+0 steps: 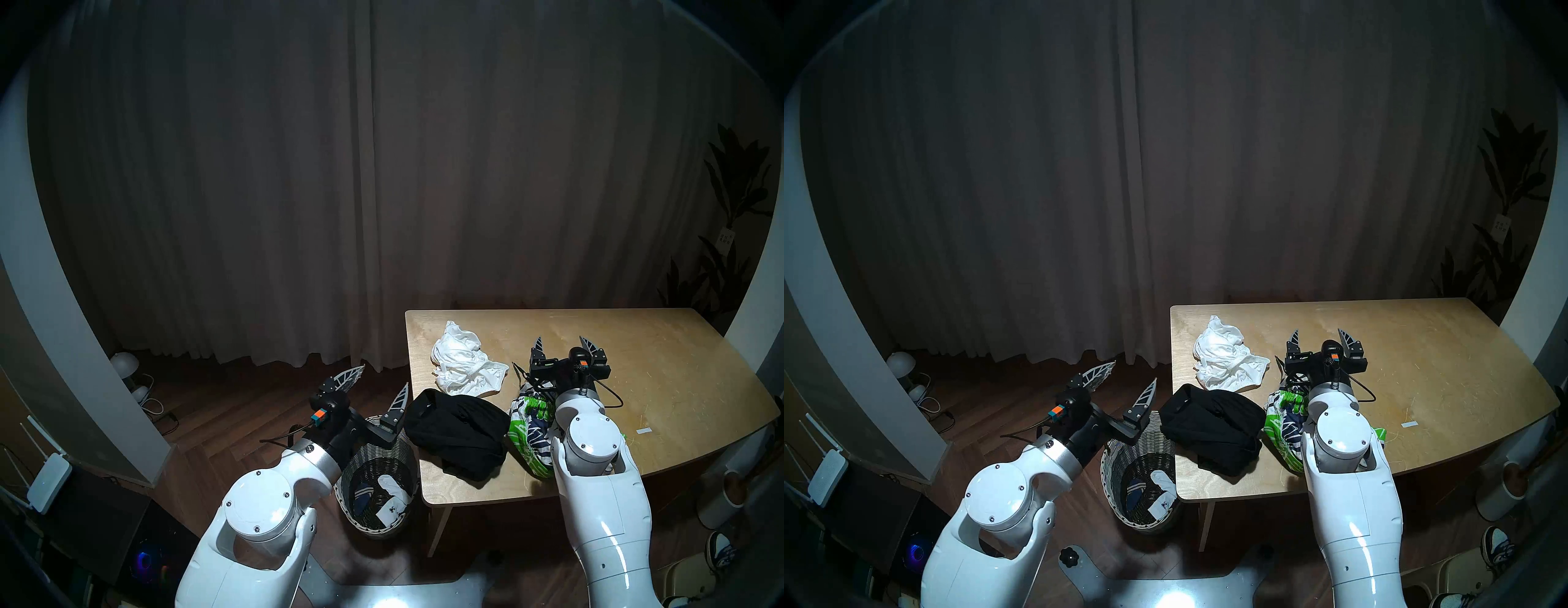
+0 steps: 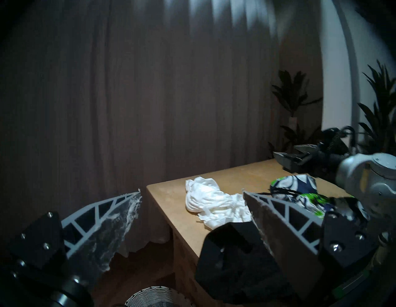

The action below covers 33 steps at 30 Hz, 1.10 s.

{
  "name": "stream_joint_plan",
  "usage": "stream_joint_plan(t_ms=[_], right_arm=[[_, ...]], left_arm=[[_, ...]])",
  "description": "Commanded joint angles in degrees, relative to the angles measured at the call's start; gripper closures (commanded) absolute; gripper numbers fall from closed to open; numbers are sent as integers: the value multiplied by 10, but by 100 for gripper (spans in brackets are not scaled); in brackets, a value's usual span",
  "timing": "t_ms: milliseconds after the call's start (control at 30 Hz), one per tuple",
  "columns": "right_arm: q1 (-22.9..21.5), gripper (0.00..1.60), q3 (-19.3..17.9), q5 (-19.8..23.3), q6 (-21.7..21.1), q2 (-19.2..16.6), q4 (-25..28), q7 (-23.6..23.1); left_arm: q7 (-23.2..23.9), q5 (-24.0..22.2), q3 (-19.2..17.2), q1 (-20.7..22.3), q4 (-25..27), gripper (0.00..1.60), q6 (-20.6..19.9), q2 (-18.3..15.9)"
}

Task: Toss clothes into the laundry hamper

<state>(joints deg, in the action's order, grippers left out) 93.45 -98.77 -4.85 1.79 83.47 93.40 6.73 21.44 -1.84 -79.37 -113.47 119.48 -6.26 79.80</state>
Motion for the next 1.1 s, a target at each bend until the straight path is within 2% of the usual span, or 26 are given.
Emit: stream_joint_plan(t_ms=[0, 33, 67, 100, 167, 300, 633, 733, 867, 1000, 1067], right_arm=[[-41, 0, 5, -12, 23, -2, -6, 15], [-42, 0, 5, -13, 24, -2, -7, 16], [-43, 0, 6, -14, 26, -2, -9, 18], [-43, 0, 6, -14, 26, -2, -10, 18], [-43, 0, 6, -15, 26, -2, -10, 19], [-44, 0, 8, -16, 26, -3, -12, 22], [-48, 0, 11, -20, 35, -4, -18, 31], [-49, 0, 12, -21, 40, -4, -21, 33], [-49, 0, 13, -21, 45, -5, -23, 36], [-50, 0, 14, -21, 48, -5, -25, 38], [-50, 0, 14, -21, 47, -6, -25, 39]], left_arm=[[63, 47, 19, 14, 39, 0, -41, -71], [65, 80, 21, 18, 29, 0, -34, -66], [61, 94, 30, 26, 22, 0, -34, -79], [51, 121, 43, 35, 9, 0, -17, -90], [38, 165, 59, 47, -10, 0, 0, -93], [12, 224, 88, 82, -49, 0, 15, -85], [-52, 374, 156, 137, -89, 0, 70, -79], [-63, 400, 168, 139, -86, 0, 85, -81], [-59, 413, 167, 134, -64, 0, 104, -101], [-26, 415, 155, 115, -26, 0, 125, -157], [4, 425, 129, 92, -18, 0, 136, -158]])
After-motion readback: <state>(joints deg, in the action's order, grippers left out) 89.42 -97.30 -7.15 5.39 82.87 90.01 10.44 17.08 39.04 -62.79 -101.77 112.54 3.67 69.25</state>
